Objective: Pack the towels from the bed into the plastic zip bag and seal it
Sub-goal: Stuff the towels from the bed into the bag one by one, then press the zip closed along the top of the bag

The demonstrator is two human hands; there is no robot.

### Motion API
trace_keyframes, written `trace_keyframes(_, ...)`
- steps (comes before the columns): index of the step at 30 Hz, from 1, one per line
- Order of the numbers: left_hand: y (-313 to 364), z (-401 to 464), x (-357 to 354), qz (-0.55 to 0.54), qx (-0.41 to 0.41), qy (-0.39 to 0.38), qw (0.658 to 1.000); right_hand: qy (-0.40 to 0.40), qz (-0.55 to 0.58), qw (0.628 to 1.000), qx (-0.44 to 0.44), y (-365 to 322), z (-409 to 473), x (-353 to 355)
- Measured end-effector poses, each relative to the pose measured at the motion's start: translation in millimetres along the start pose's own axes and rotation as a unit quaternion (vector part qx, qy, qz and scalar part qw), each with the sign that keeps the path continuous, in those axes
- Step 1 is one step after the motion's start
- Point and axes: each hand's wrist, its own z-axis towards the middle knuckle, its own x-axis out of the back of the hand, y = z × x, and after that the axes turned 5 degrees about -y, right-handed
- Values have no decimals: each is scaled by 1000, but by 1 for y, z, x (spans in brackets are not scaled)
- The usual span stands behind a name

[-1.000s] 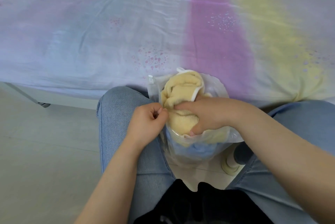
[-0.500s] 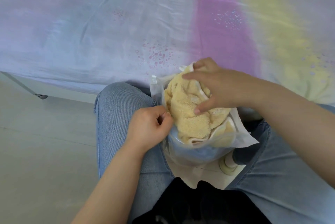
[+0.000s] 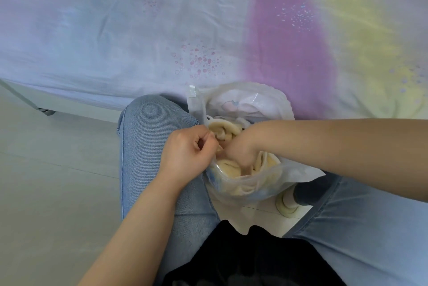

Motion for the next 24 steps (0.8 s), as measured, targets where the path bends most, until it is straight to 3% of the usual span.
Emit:
trace_keyframes(7,-3,-5,5,-14,2,6,1000,32,5,998,-60,7,38,-2)
trace_keyframes(11,-1,-6,7,10,3,-2,1000,-23,159,987,-11,14,31,0)
trace_keyframes(15,-1,-4,7,23,19,-18,999,13,303,952,28,24,-1,3)
trace_keyframes(18,-1,-1,4,32,25,-24,999,83,329,939,57,24,-44,-2)
trace_keyframes(20,-1,1,2,39,37,-30,998,181,337,923,47,22,-69,-14)
trace_keyframes(24,3,8,-2,53,78,-44,995,451,384,804,-45,-1,-110,-54)
